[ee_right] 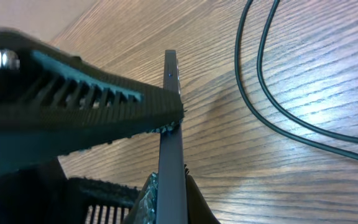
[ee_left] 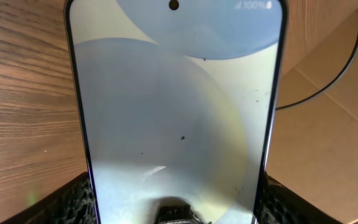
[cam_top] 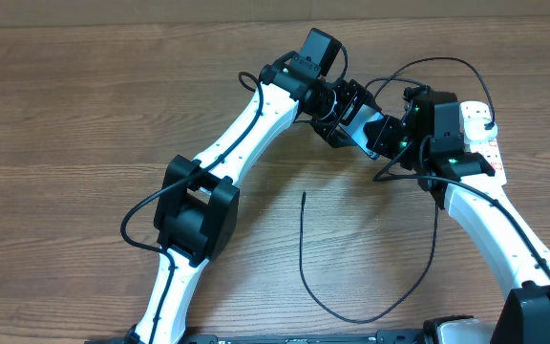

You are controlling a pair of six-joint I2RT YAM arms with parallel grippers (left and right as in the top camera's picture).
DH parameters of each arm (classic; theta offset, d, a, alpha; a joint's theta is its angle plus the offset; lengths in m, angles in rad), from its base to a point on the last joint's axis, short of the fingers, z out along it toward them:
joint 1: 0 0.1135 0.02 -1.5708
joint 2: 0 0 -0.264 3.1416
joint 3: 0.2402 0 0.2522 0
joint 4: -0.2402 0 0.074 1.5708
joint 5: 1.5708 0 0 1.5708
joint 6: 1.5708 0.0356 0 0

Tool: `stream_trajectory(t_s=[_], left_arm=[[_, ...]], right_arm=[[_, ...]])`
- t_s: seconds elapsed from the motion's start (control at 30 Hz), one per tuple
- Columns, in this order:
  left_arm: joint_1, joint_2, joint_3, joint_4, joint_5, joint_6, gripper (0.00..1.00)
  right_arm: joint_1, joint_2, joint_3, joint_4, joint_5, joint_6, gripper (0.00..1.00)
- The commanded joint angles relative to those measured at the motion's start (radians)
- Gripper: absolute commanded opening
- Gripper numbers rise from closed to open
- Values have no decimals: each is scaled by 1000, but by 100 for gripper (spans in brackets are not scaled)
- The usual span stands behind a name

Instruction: Plug charger to phone and switch on socket

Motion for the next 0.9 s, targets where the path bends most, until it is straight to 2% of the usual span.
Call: stream_trajectory(t_s=[0.0,0.27,0.4,0.6,0.87], left_arm=[[-5,-60,39,13,34,-13,100],[16,-60,39,3,40,11,100],[41,-60,39,-20,46,60,100],[92,-60,39,-20,121,117,100],[163,-61,39,-40,190,194,100]], right_arm=[[6,3,23,-2,-16,-2,4],[0,3,23,-1,-15,-3,4],[-26,3,23,-1,-11,-2,4],[-74,3,23,3,10,1,4],[-133,3,23,40,-106,254,4]])
